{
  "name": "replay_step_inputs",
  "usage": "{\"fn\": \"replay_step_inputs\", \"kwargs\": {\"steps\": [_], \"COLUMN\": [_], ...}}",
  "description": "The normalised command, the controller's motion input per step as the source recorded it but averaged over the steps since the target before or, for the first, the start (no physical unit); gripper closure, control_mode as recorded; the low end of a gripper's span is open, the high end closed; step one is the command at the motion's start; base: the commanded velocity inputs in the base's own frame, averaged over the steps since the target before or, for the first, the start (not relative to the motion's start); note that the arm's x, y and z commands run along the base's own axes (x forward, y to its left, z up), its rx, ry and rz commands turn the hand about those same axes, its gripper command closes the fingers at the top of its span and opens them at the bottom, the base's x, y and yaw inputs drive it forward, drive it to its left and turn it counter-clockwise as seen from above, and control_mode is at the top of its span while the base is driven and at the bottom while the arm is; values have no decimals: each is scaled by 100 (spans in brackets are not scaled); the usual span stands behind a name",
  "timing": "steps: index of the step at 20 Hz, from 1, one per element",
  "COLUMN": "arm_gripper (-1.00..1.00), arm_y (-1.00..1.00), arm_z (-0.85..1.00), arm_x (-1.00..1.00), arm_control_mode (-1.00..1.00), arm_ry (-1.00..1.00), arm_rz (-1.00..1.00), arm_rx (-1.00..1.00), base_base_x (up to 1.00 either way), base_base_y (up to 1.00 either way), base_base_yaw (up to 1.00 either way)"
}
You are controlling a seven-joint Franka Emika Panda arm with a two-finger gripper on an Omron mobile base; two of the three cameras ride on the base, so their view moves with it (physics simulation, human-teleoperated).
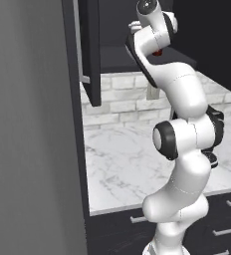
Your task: Move the mayonnaise and condiment bottle from the cabinet to the dining counter.
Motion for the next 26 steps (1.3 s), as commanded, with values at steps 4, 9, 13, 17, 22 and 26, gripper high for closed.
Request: {"fn": "replay_step_inputs", "kwargs": {"steps": [4,9,13,17,22,26], "arm_gripper": [-100,-100,100,100,100,100], "arm_y": [-16,-23,-12,-2,0,2], "arm_z": [0,0,0,0,0,0], "arm_x": [15,1,13,21,12,-19], "arm_control_mode": [-100,-100,-100,-100,-100,-100], "arm_ry": [0,0,0,0,0,-3], "arm_rz": [0,-2,-1,0,0,0], "arm_rx": [-2,-3,0,0,0,1], "base_base_x": [0,0,0,0,0,0], "base_base_y": [0,0,0,0,0,0], "base_base_yaw": [0,0,0,0,0,0]}}
